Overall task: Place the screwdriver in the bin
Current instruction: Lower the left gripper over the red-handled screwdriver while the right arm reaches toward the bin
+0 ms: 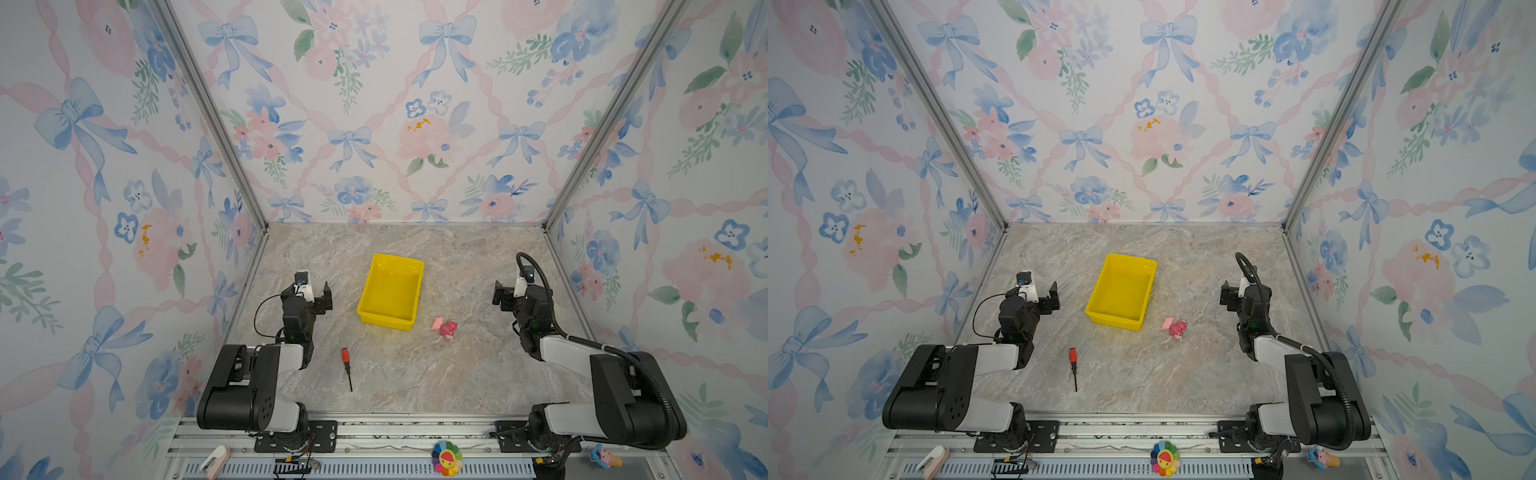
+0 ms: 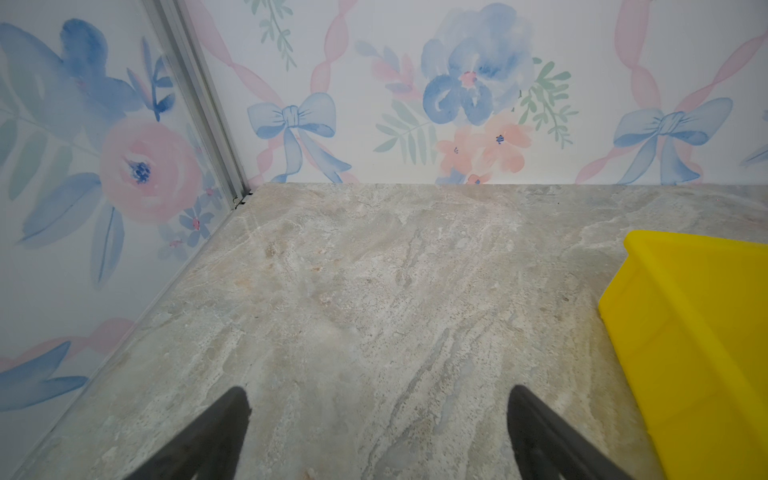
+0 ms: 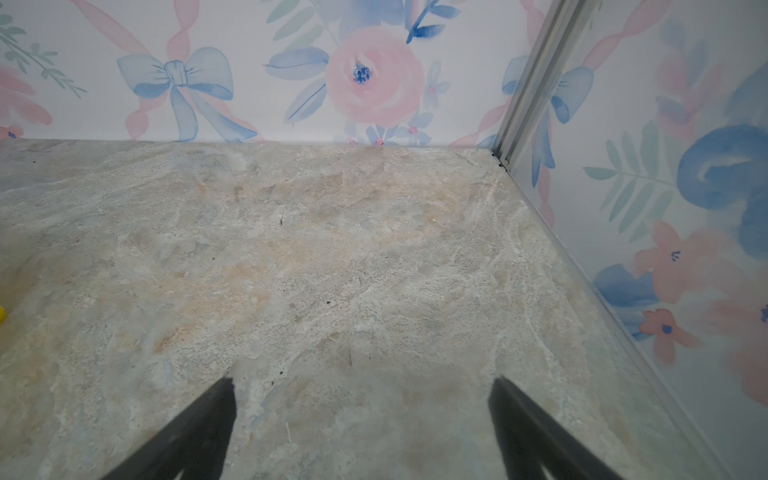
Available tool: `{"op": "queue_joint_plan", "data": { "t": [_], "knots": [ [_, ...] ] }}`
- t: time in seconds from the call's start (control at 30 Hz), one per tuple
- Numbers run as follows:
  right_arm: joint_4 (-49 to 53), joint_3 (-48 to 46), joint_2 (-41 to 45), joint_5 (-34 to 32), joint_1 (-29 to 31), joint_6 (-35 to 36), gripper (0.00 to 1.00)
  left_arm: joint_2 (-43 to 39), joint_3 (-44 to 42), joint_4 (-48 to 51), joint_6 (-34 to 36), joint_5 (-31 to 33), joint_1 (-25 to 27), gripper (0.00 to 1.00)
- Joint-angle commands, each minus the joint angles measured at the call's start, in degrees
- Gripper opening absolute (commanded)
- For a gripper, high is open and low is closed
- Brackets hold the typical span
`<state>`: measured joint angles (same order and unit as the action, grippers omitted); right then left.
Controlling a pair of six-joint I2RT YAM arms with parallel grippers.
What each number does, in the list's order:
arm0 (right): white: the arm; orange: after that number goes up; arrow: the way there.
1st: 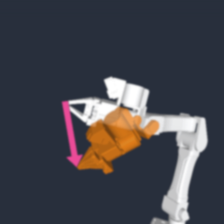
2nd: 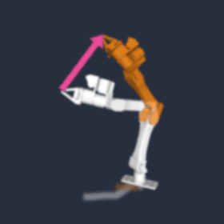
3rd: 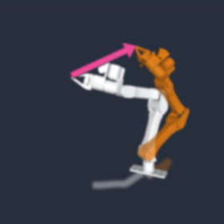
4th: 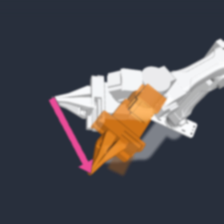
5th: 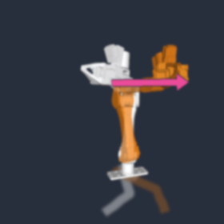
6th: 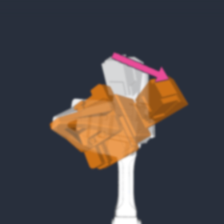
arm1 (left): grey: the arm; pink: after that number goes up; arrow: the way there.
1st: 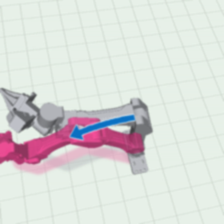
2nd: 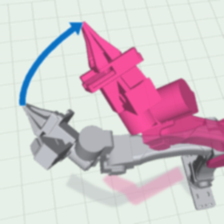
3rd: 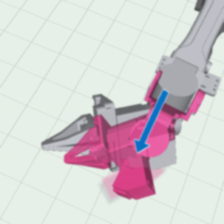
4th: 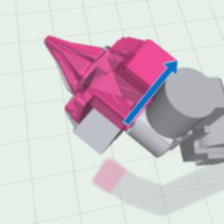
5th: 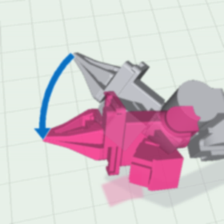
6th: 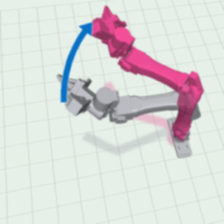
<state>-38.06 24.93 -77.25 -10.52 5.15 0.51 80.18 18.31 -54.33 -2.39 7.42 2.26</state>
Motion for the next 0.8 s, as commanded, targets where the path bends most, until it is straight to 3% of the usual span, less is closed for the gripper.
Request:
{"op": "queue_joint_plan", "data": {
  "t": [0.0,0.1,0.3,0.53,0.77],
  "knots": [
    [6.1,2.2,3.6,-1.9,1.6,0.7,0.97,-3.9,3.3,11.4,-2.2,0.5,0.1,0.98],
    [10.5,3.7,6.7,-3.8,3.6,-0.3,0.97,-6.2,6.9,19.5,-3.6,0.1,0.1,0.98],
    [31.1,14.6,8.3,-3.6,6.5,-6.4,0.97,-9.7,12.8,32.5,-9.3,-4.7,0.2,0.97],
    [38.6,18.7,11.4,-5.6,12.6,-8.0,0.97,-13.4,21.3,54.2,-16.9,-6.4,1.6,0.98],
    [54.5,28.0,9.0,-0.1,12.9,-15.7,0.97,-17.3,26.3,69.5,-23.6,-8.7,4.0,0.97]
  ]
}}
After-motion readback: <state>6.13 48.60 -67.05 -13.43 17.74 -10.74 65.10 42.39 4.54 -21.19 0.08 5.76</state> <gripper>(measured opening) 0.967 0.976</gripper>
